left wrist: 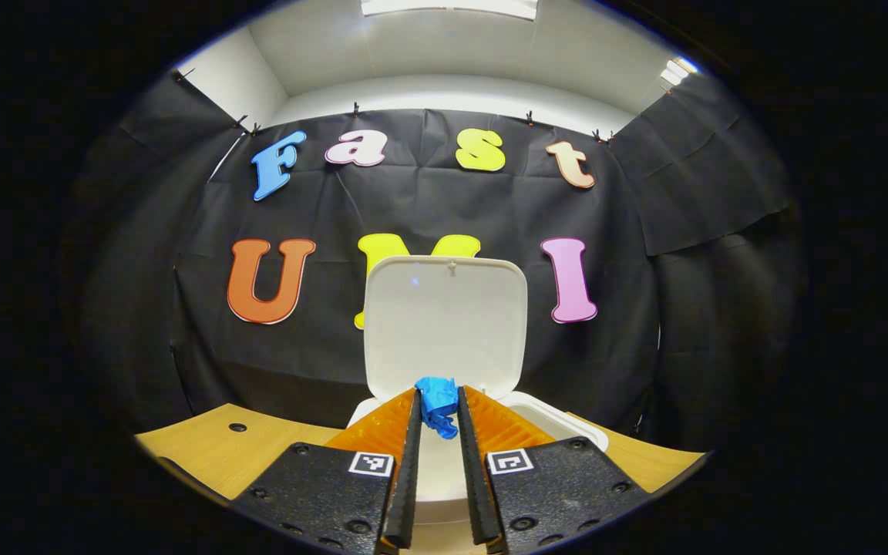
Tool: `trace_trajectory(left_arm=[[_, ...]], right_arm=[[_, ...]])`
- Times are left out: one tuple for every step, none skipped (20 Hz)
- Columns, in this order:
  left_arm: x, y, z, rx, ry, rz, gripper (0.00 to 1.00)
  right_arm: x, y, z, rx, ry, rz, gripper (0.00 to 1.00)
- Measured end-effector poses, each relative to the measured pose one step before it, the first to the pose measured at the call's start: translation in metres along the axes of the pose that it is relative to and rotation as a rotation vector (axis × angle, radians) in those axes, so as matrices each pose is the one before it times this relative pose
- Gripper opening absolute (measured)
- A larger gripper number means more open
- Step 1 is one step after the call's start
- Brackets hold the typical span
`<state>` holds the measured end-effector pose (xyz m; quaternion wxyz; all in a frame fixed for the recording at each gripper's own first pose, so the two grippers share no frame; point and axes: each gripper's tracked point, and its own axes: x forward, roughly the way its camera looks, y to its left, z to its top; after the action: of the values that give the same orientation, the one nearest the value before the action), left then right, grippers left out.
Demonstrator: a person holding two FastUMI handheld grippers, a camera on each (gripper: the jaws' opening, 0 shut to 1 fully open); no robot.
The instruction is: Press the lid of the desktop garbage bin to open it, pick up the crumpled paper on the desktop and throw it into the bin, then pick up the pop can on the desktop and drop it into the bin, and finally close the garbage bin lid.
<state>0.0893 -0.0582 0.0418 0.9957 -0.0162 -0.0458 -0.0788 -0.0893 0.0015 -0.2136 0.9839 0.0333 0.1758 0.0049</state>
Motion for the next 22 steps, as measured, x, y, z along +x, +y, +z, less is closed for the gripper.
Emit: trace_trajectory(left_arm=[[0.00163, -0.00435, -0.00352, -0.00400, 0.01093, -0.00991, 0.33], [0.00118, -0.00013, -0.00240, 0.00549, 0.01333, 0.00291, 0.29], [0.00046, -0.00124, -0.00244, 0.00476, 0.01169, 0.00033, 0.48], [-0.00088, -0.00090, -0.00090, 0.00085, 0.00485, -0.00119, 0.53], [-0.00063, -0.00110, 0.00063, 0.00162, -0.00004, -0.00053, 0.65], [0.00115, 0.00037, -0.00107, 0.00319, -0.00164, 0.00089, 0.82], [-0.00068, -0.00050, 0.00410, 0.00187, -0.00208, 0.00152, 0.99], [-0.00104, 0.00077, 0.00015, 0.00306, -0.00277, 0.00399, 0.98], [-0.00113, 0.00065, -0.00004, 0.00401, -0.00015, 0.00673, 0.98], [-0.00116, 0.00278, -0.00058, 0.00469, 0.00453, 0.01262, 0.98], [-0.00165, 0.00141, -0.00180, 0.00233, 0.00858, 0.00396, 0.98], [-0.00284, -0.00053, -0.00024, -0.00357, 0.00381, -0.00169, 0.98], [-0.00428, 0.00044, 0.00106, -0.00681, -0.00295, -0.00240, 0.98], [-0.00450, 0.00158, 0.00288, -0.00436, -0.00619, 0.00136, 0.98], [-0.00629, 0.00143, 0.00195, -0.00158, -0.00789, 0.00196, 0.98], [-0.00371, 0.00268, 0.00429, 0.00020, -0.00716, 0.00042, 0.98], [-0.00426, 0.00233, 0.00233, 0.00443, -0.00299, 0.00097, 0.98], [-0.00516, 0.00357, -0.00018, 0.00669, -0.00366, 0.00433, 0.98], [-0.00732, 0.00398, 0.00063, 0.00596, -0.00249, 0.00581, 0.98], [-0.00690, 0.00636, -0.00045, 0.00393, -0.00137, 0.00925, 0.98], [-0.00779, 0.00658, -0.00095, 0.00190, -0.00250, 0.01038, 0.98], [-0.00807, 0.00668, -0.00108, -0.00046, -0.00268, 0.01152, 0.98]], right_arm=[[-0.00014, -0.00276, 0.00209, 0.00238, -0.00344, -0.00343, 0.79], [-0.00001, -0.00204, 0.00205, 0.00234, -0.00208, -0.00286, 0.79], [-0.00102, -0.00160, 0.00161, 0.00482, -0.00398, -0.00207, 0.79], [0.00014, -0.00049, 0.00246, 0.00562, -0.00424, 0.00141, 0.79], [0.00085, -0.00092, 0.00183, 0.00524, -0.00279, 0.00030, 0.79], [0.00041, 0.00068, -0.00002, 0.00451, -0.00127, 0.00384, 0.79], [0.00013, 0.00089, 0.00019, 0.00499, 0.00054, 0.00469, 0.79], [0.00023, 0.00089, 0.00046, 0.00444, 0.00170, 0.00542, 0.79], [-0.00002, 0.00103, 0.00075, 0.00152, -0.00062, 0.00372, 0.79], [-0.00053, 0.00024, 0.00215, 0.00045, -0.00507, 0.00248, 0.78], [-0.00047, 0.00098, 0.00306, -0.00093, -0.00476, 0.00382, 0.79], [-0.00081, 0.00009, 0.00221, -0.00178, -0.00576, 0.00422, 0.79], [-0.00126, -0.00006, 0.00321, -0.00241, -0.00540, 0.00320, 0.79], [-0.00106, -0.00087, 0.00556, -0.00332, -0.00727, 0.00240, 0.79], [-0.00060, -0.00186, 0.00634, -0.00526, -0.01099, -0.00136, 0.79], [-0.00058, -0.00169, 0.00849, -0.00316, -0.01382, -0.00224, 0.79], [-0.00054, -0.00077, 0.01033, -0.00129, -0.01545, -0.00079, 0.79], [-0.00141, -0.00056, 0.01003, 0.00369, -0.02044, 0.00185, 0.79], [-0.00067, 0.00162, 0.00985, 0.00107, -0.01853, 0.00636, 0.79], [0.00002, 0.00154, 0.01108, -0.00451, -0.01628, 0.00548, 0.79], [0.00044, 0.00252, 0.01110, -0.00898, -0.01798, 0.00557, 0.79], [0.00118, 0.00200, 0.01216, -0.01396, -0.01758, 0.00438, 0.79]])
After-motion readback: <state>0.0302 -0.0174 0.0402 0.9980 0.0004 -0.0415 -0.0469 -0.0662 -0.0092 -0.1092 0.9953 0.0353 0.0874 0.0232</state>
